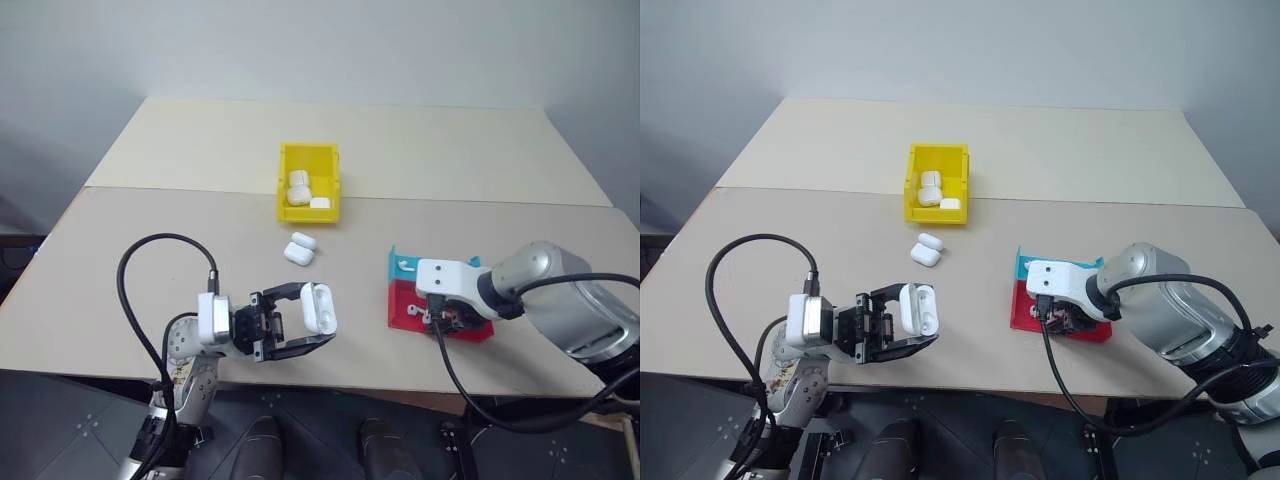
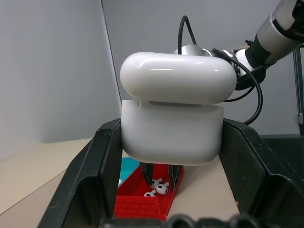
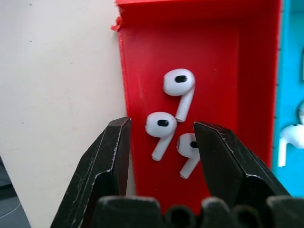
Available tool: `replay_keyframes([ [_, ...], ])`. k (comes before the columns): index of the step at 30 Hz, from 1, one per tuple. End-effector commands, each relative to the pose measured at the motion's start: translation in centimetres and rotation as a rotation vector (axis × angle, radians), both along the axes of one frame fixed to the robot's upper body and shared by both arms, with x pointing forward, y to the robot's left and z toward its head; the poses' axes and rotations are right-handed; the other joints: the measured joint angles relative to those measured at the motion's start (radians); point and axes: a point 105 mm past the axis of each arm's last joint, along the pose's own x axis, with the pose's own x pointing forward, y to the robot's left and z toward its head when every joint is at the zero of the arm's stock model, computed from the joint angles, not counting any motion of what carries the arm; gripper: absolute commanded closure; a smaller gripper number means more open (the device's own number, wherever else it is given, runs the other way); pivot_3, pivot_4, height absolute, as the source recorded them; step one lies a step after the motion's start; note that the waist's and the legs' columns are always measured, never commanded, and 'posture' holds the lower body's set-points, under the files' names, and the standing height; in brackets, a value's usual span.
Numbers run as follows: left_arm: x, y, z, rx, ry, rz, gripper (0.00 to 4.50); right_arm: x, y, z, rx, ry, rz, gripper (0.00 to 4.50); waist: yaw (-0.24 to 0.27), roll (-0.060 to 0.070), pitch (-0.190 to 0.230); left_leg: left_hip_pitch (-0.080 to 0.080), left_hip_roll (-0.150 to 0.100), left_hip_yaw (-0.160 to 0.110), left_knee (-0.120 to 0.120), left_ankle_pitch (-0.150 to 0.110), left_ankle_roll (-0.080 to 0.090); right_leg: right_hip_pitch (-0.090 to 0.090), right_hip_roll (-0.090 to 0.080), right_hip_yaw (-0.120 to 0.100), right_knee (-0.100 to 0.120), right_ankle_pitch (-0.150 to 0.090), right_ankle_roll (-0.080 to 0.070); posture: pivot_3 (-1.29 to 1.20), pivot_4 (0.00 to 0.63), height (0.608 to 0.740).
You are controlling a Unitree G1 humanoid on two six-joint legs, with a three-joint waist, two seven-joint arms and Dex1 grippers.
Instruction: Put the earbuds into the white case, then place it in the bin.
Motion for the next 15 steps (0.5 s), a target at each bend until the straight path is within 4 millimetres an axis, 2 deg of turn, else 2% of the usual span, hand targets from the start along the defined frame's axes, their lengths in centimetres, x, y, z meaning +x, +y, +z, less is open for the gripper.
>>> replay_keyframes([
  [1,-0.2,0.02,0.74,-0.001,-0.029,0.004,1.7,0.16,0.13,0.42,0.001,-0.014,0.002,1.96,0.0,0.0,0.0,0.0,0.0,0.0,0.0,0.0,0.0,0.0,0.0,0.0,0.0,0.0,0.0,0.0,0.15,0.74],
  [12,-0.17,-0.09,0.56,0.018,0.002,0.016,1.7,0.11,-0.09,-0.01,-0.003,-0.001,-0.011,1.96,-0.001,0.0,0.0,0.0,0.0,0.0,0.0,0.0,0.0,0.0,0.0,0.0,0.0,0.0,0.0,0.0,0.15,0.74],
  [14,-0.17,-0.13,0.55,0.02,0.006,0.018,1.7,0.14,-0.06,-0.1,-0.004,-0.002,-0.011,2.33,-0.001,0.0,0.0,0.0,0.0,0.0,0.0,0.0,0.0,0.0,0.0,0.0,0.0,0.0,0.0,0.0,0.15,0.74],
  [15,-0.17,-0.15,0.55,0.021,0.008,0.02,1.7,0.17,-0.05,-0.12,-0.003,-0.001,-0.014,2.33,-0.001,0.0,0.0,0.0,0.0,0.0,0.0,0.0,0.0,0.0,0.0,0.0,0.0,0.0,0.0,0.0,0.15,0.74],
])
